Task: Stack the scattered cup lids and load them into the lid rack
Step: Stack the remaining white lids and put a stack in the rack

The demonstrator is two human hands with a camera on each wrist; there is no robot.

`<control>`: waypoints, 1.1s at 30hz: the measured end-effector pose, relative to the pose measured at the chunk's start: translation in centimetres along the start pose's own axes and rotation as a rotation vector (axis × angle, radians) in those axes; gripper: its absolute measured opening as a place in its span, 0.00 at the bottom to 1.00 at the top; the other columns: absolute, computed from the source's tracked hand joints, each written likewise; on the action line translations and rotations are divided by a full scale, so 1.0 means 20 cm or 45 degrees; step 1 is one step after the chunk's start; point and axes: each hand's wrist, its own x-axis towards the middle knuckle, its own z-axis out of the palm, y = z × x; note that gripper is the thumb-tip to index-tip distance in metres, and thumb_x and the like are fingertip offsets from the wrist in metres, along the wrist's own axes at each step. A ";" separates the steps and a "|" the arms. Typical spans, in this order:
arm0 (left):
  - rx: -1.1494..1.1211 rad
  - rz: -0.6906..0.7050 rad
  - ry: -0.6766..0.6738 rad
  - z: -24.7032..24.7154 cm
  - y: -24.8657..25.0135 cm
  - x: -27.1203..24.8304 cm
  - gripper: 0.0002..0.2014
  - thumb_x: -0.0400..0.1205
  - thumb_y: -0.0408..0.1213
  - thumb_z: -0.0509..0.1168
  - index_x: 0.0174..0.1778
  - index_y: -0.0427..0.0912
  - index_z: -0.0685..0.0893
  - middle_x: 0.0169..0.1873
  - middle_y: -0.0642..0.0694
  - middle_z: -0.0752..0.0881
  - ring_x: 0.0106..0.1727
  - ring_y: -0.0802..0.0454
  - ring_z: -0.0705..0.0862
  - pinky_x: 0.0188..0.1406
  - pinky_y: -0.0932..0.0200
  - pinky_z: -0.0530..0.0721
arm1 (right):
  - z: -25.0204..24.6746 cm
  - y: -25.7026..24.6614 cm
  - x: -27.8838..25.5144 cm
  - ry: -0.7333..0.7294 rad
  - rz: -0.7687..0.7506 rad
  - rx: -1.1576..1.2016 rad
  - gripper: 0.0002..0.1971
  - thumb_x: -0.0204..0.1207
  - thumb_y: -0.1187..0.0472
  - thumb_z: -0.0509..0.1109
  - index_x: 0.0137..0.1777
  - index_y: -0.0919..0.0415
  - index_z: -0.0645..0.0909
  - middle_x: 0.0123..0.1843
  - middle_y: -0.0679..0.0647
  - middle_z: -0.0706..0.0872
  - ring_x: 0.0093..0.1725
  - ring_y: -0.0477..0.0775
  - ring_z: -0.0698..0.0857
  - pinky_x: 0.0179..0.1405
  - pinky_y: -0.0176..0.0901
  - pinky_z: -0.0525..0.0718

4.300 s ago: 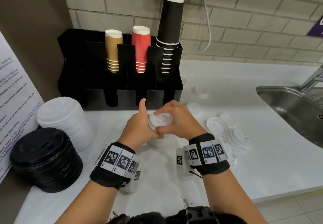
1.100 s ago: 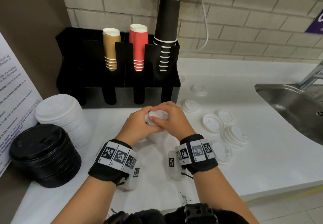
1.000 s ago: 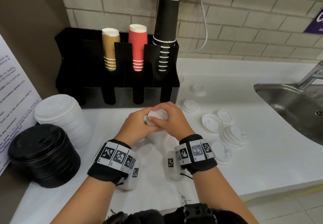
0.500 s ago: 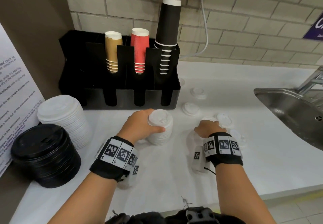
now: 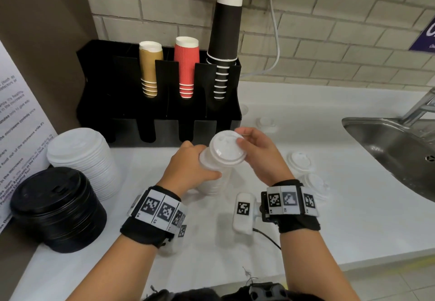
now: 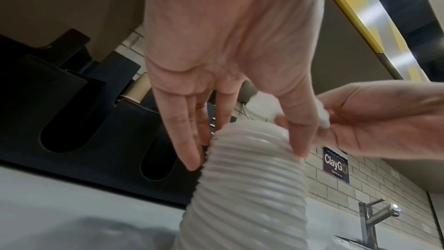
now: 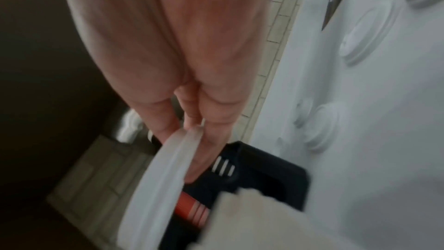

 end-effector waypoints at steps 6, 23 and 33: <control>0.022 0.036 0.054 0.01 0.00 -0.01 0.31 0.66 0.47 0.81 0.64 0.46 0.81 0.50 0.51 0.75 0.49 0.51 0.79 0.47 0.60 0.74 | 0.05 0.08 -0.02 -0.034 -0.098 -0.338 0.13 0.81 0.67 0.66 0.61 0.53 0.81 0.55 0.45 0.84 0.52 0.44 0.81 0.54 0.35 0.79; -0.111 0.069 0.117 0.01 0.01 -0.04 0.25 0.66 0.47 0.82 0.57 0.47 0.84 0.46 0.54 0.84 0.49 0.54 0.83 0.43 0.64 0.79 | 0.17 0.12 0.04 -0.056 -0.144 -0.865 0.14 0.83 0.60 0.62 0.65 0.49 0.83 0.63 0.57 0.81 0.62 0.52 0.77 0.59 0.36 0.70; -0.088 0.056 0.057 0.01 0.03 -0.04 0.24 0.69 0.50 0.80 0.57 0.46 0.84 0.48 0.49 0.87 0.52 0.49 0.83 0.55 0.47 0.83 | 0.17 0.13 0.05 0.112 -0.178 -0.699 0.08 0.81 0.60 0.67 0.55 0.57 0.86 0.50 0.48 0.87 0.51 0.44 0.83 0.43 0.21 0.74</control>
